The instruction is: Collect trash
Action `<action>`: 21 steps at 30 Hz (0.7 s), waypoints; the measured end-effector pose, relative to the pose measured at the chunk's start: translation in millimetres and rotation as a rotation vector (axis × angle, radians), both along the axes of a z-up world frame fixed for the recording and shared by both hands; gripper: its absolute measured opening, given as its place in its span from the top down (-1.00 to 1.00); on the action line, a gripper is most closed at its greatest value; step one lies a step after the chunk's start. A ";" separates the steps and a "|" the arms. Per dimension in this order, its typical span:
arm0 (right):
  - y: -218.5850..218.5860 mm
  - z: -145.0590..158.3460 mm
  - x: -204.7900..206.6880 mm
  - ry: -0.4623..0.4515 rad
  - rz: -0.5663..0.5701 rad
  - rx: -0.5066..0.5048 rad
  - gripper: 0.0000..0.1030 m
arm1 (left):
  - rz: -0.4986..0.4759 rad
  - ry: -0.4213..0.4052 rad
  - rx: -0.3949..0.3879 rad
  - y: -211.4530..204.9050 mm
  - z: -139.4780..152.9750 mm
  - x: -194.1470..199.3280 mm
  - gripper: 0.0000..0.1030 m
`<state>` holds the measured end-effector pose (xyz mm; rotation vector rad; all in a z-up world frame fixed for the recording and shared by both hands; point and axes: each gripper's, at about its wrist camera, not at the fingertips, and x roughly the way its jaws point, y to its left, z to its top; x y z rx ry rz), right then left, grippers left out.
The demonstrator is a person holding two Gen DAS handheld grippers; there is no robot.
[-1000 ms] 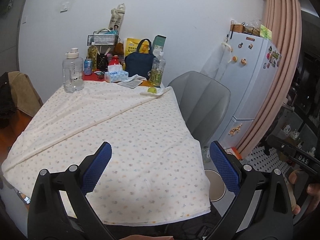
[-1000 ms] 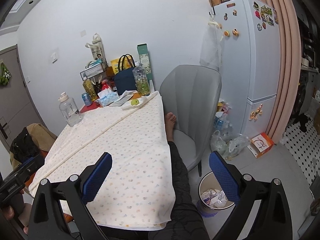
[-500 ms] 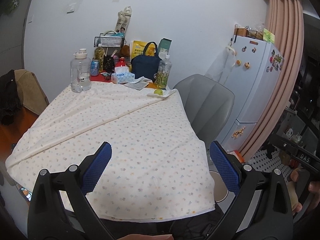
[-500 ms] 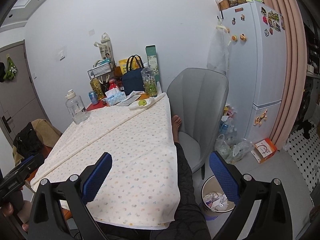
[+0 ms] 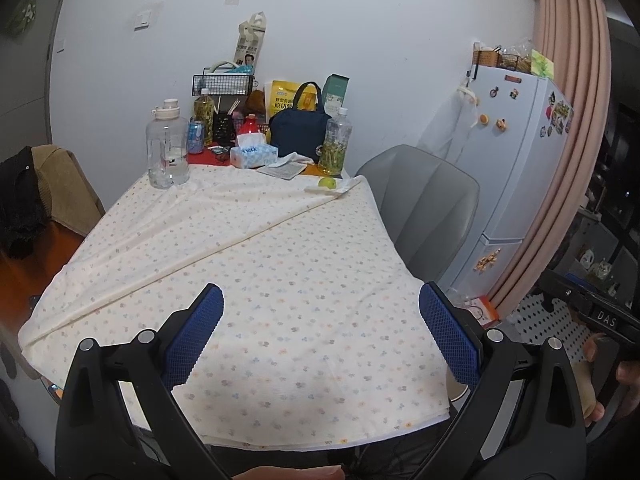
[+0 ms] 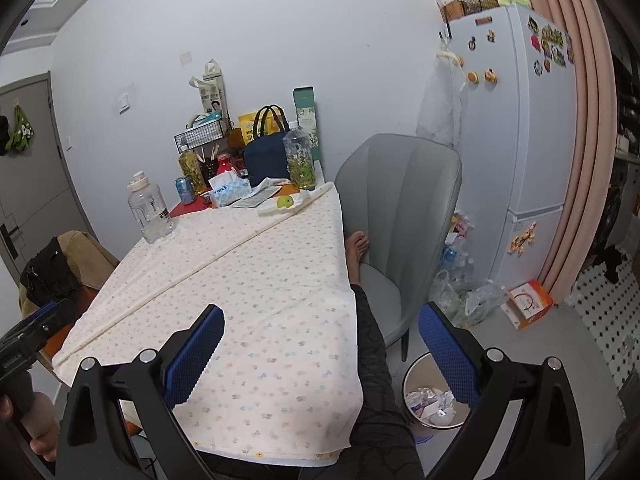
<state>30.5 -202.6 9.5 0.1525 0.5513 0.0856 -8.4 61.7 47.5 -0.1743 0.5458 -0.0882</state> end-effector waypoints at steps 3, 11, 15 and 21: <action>-2.6 -2.7 1.6 -0.009 -0.012 -0.012 -0.85 | -0.019 0.005 -0.008 -0.3 -1.7 3.5 -0.89; -1.6 -3.4 1.0 -0.022 -0.012 -0.016 -0.85 | 0.005 -0.025 -0.003 3.7 2.2 -1.0 -0.89; -0.7 -3.3 0.5 -0.024 -0.011 -0.021 -0.85 | 0.029 -0.041 0.013 6.1 5.3 -6.3 -0.89; -2.6 -3.4 -1.0 -0.030 -0.012 -0.011 -0.85 | 0.034 -0.050 0.015 6.5 8.8 -8.3 -0.89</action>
